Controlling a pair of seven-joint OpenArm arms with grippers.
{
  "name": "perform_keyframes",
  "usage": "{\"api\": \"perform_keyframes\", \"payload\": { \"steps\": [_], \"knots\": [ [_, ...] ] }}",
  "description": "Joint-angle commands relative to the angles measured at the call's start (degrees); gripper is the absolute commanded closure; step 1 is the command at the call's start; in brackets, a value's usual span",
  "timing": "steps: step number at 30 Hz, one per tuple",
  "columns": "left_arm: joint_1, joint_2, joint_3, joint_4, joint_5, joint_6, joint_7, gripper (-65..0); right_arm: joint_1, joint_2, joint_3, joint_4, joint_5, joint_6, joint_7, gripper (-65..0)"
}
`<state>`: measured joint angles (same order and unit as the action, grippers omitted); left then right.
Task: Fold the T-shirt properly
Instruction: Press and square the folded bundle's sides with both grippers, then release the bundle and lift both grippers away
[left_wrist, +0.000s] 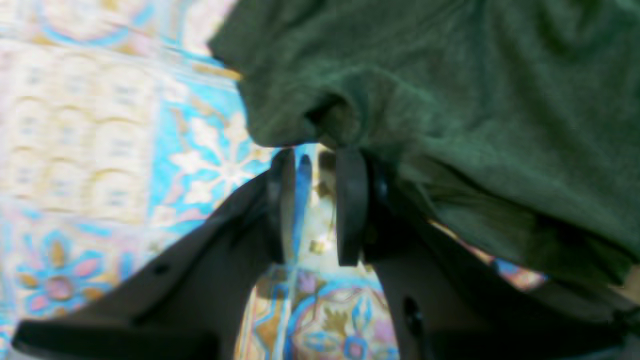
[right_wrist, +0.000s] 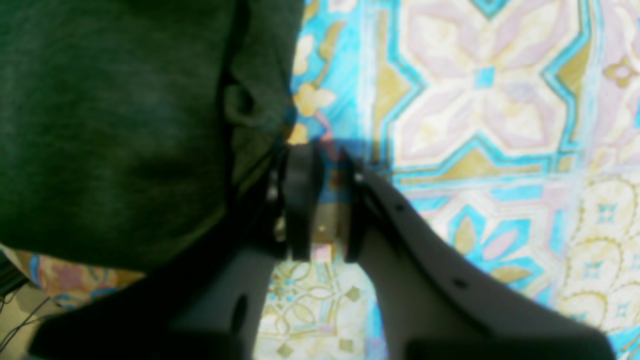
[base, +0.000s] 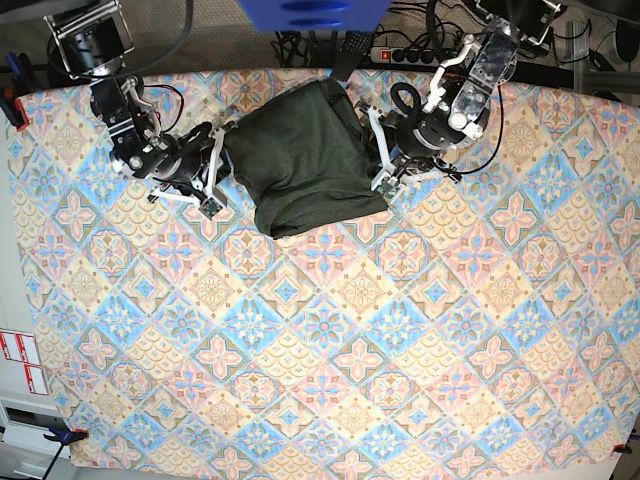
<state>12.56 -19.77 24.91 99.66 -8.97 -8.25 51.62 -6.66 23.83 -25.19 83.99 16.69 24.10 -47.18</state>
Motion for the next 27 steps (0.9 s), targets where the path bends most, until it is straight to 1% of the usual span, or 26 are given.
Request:
{"api": "perform_keyframes", "payload": {
  "steps": [1,5,8,13,15,17,20,24,27],
  "knots": [
    [-1.2,-0.2,-0.4,-0.7,0.1,0.3,-0.6,-12.8,-1.7,0.1,-0.6,-0.3,1.2,2.1,-3.8,-8.6],
    [-5.5,3.0,-0.3,-7.1,0.3,0.3,-0.6,-12.8,-3.9,0.1,-0.6,1.6,1.2,2.1,-3.8,-8.6],
    [-8.8,5.6,-0.1,-10.0,0.3,0.3,-0.6,-12.8,-5.4,0.2,-0.6,3.5,1.2,2.1,-3.8,-8.6],
    [-15.1,7.1,5.1,-14.7,-0.1,0.3,-0.6,-12.8,-6.0,1.4,-0.5,5.7,1.2,2.1,-3.8,-8.5],
    [-16.9,8.9,6.0,-16.8,0.2,0.3,-0.6,-12.8,-6.6,1.4,-0.5,6.4,1.3,2.1,-3.8,-8.5],
    [-18.1,10.3,6.1,-18.0,0.3,0.3,-1.5,-12.8,-7.4,2.2,-0.1,7.5,1.3,2.1,-3.8,-8.5],
    [-19.5,11.7,6.3,-20.1,0.3,0.3,-4.2,-12.8,-9.0,2.3,3.6,9.7,1.3,2.1,-3.8,-8.5],
    [-21.1,13.2,6.3,-21.7,0.3,0.4,-4.3,-12.7,-11.3,2.2,9.1,13.0,1.3,2.1,-3.8,-8.5],
    [-20.9,13.0,6.0,-19.5,0.3,0.4,-4.3,-12.7,-12.3,2.2,11.3,15.6,1.3,2.1,-3.8,-8.5]
  ]
}}
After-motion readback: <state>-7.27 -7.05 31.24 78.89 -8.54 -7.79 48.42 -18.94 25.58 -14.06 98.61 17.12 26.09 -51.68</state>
